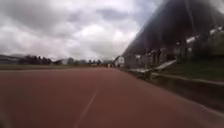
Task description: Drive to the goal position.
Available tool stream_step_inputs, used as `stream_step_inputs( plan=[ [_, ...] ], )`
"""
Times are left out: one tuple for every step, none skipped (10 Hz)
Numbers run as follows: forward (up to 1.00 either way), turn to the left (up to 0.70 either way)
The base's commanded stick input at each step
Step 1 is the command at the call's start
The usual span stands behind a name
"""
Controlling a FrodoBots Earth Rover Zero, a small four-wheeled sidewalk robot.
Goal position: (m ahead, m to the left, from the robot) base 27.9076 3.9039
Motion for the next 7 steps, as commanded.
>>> stream_step_inputs(
  plan=[
    [0.70, 0.01],
    [0.70, 0.01],
    [0.70, 0.01],
    [0.70, 0.01],
    [0.70, 0.01],
    [0.70, 0.01],
    [0.70, 0.01]
  ],
)
